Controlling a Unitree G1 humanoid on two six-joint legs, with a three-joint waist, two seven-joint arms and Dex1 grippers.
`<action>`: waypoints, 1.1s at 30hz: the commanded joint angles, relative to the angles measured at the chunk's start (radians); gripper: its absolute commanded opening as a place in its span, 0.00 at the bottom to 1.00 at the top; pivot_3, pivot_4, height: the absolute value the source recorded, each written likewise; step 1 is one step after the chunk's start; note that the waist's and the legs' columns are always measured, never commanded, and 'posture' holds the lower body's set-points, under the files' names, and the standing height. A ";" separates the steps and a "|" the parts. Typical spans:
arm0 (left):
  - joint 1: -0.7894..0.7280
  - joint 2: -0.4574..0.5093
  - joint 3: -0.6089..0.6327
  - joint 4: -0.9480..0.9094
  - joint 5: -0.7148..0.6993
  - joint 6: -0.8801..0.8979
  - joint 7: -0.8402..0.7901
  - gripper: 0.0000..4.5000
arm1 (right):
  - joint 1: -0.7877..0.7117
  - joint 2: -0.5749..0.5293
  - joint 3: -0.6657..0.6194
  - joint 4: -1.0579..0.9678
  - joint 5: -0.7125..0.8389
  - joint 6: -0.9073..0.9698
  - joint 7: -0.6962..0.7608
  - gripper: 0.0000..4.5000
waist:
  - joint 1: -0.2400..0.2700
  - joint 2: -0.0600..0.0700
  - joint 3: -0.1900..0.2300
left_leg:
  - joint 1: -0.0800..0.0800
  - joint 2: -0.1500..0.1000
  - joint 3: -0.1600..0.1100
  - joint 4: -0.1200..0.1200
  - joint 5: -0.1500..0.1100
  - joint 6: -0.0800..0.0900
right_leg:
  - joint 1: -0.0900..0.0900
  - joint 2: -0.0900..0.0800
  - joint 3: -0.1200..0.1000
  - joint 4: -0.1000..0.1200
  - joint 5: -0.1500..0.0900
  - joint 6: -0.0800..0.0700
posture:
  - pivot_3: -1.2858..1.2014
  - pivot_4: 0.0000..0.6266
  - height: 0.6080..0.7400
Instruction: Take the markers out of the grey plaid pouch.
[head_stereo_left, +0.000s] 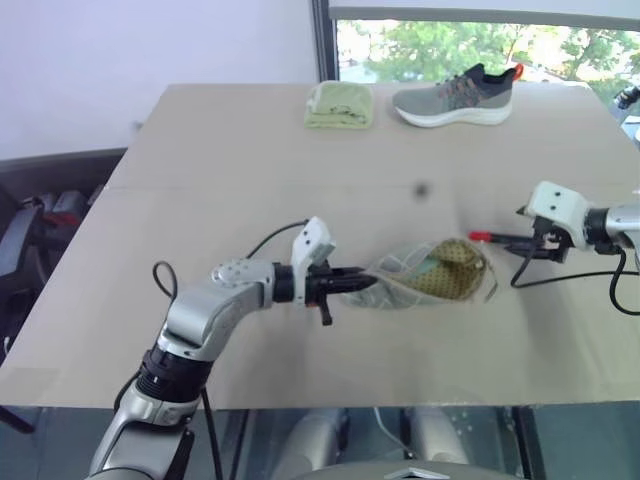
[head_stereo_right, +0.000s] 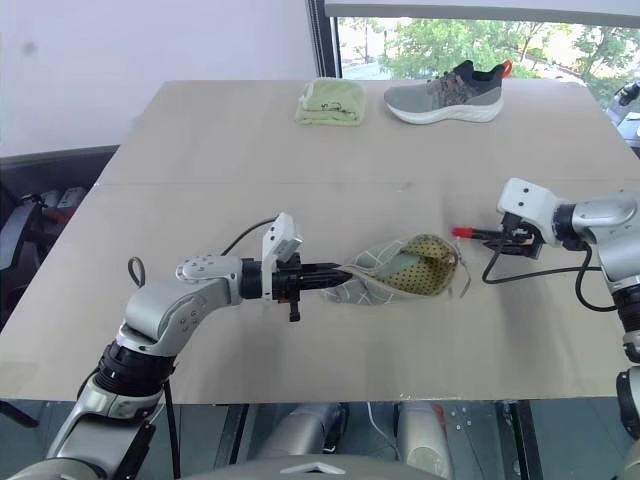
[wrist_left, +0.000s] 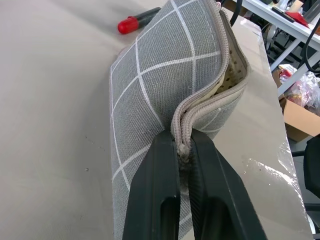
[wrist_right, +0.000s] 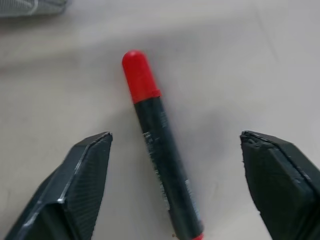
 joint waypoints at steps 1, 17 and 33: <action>-0.006 0.008 0.013 -0.007 0.002 -0.012 -0.008 0.00 | -0.067 -0.004 -0.101 -0.183 0.106 0.110 0.009 0.79 | -0.001 0.000 0.000 | 0.000 0.000 0.000 0.000 0.000 0.000 | 0.000 0.000 0.000 0.000 0.000 0.000 | 0.52 0.24 1.00; -0.005 0.002 0.023 -0.011 -0.010 0.009 0.001 0.00 | 0.078 0.026 0.014 -0.708 0.389 0.400 0.127 0.01 | 0.008 0.000 0.000 | -0.001 0.000 -0.002 0.001 0.000 0.000 | 0.001 -0.001 -0.003 0.000 0.000 0.000 | 0.52 0.24 1.00; -0.074 -0.104 0.017 -0.022 -0.091 0.094 0.010 0.00 | -0.011 0.111 0.282 -0.496 -0.025 0.087 0.122 0.42 | 0.003 0.000 0.000 | -0.001 0.000 -0.003 0.002 0.000 0.000 | 0.001 -0.001 -0.003 0.000 0.000 0.000 | 0.52 0.24 1.00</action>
